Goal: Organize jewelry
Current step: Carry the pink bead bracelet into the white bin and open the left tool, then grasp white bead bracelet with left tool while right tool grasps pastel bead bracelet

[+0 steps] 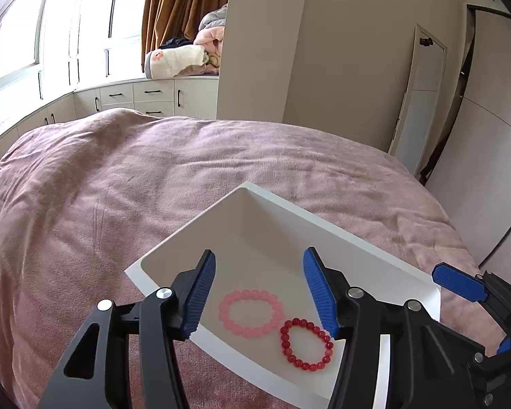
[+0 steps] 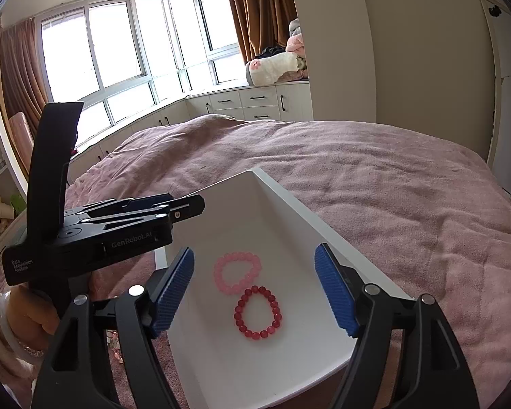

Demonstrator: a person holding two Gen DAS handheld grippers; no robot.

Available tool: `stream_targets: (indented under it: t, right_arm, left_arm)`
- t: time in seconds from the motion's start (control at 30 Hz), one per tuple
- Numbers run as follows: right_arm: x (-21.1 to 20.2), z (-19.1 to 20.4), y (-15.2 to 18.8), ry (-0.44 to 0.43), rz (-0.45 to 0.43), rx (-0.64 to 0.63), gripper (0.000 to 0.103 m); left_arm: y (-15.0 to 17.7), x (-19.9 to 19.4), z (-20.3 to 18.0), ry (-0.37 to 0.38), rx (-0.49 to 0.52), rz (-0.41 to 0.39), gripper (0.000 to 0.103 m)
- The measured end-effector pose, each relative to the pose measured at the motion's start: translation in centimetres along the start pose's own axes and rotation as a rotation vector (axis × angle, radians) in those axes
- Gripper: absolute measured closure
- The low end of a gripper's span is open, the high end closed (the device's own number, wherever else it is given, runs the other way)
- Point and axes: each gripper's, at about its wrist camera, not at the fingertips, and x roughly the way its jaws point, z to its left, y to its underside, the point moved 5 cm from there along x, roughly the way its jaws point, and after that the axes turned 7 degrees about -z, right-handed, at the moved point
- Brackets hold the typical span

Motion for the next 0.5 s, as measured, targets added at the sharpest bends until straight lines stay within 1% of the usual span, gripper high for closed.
stream_targets:
  t: [0.07,0.13,0.23,0.3,0.43,0.5]
  right_arm:
    - [0.0,0.2,0.0,-0.003,-0.002,-0.005,0.031]
    - [-0.1,0.5,-0.1,-0.008,-0.003,-0.014,0.031]
    - [-0.3,1.3,-0.3,-0.013,-0.009,-0.033,0.030]
    - [-0.6,2.0,-0.5,-0.022,-0.019,-0.044,0.030]
    - [-1.6,4.0,-1.0,-0.066,-0.042,-0.071,0.027]
    - [-2.0,5.3,-1.2,-0.091,-0.057,-0.086,0.023]
  left_arm:
    - [-0.4,-0.7,0.1,-0.018,0.038,-0.011,0.034]
    - [-0.8,-1.7,0.7,-0.026,0.052,-0.022,0.031]
    - [-1.5,-3.7,2.1,-0.043,0.043,-0.040,0.019]
    - [-1.9,-5.3,3.1,-0.056,0.041,-0.062,0.018]
    - [-1.8,-8.1,5.3,-0.120,0.070,-0.069,0.018]
    - [-1.6,-10.0,6.4,-0.161,0.079,-0.091,0.017]
